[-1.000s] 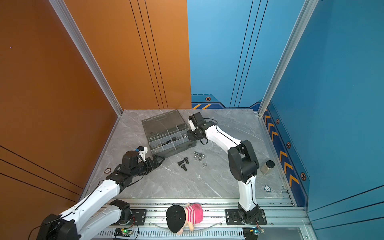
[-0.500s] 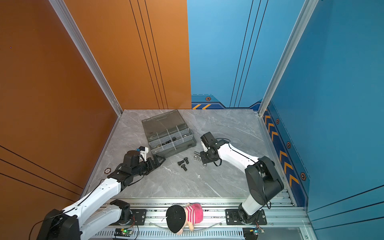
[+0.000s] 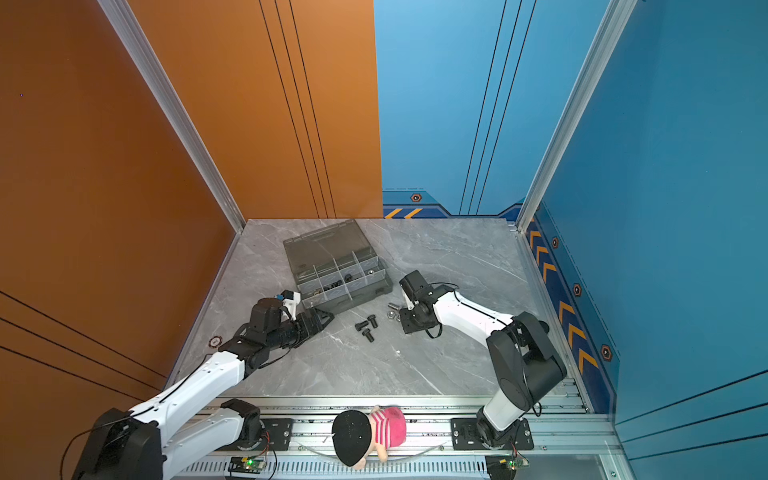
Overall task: Sort the screws and nuts into containers
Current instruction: 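Move the right gripper back to the pile and lower onto another silver hex nut, then close the right gripper on the silver hex nut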
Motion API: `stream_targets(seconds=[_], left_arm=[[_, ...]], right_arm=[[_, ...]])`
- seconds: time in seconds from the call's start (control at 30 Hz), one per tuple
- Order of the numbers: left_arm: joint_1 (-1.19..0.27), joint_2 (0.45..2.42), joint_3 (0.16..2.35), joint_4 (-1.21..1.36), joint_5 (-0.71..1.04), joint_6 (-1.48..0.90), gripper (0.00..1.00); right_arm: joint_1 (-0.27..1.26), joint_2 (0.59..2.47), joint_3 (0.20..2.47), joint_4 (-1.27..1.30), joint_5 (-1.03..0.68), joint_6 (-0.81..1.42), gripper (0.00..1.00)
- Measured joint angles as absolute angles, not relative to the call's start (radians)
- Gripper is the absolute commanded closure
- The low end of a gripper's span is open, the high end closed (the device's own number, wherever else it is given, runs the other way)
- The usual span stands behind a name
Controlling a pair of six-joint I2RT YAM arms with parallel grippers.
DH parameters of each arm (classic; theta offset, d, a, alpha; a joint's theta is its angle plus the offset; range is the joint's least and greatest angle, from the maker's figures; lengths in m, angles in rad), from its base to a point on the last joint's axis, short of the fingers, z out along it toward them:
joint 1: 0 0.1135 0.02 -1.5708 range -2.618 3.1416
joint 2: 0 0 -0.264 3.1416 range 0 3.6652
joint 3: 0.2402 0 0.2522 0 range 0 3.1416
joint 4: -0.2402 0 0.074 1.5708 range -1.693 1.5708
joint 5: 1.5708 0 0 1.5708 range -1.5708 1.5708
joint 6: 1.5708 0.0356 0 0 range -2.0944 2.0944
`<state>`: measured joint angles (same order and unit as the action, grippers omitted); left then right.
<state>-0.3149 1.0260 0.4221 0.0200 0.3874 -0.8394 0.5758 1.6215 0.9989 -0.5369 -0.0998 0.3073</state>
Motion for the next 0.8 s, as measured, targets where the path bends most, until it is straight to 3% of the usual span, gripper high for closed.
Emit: stream_targets(seconds=[0.8], left_arm=[[-0.315,1.055,0.422,0.038,0.387,-0.839,0.02]], right_arm=[[0.587,1.708,0.999,-0.496,-0.084,0.308,0.58]])
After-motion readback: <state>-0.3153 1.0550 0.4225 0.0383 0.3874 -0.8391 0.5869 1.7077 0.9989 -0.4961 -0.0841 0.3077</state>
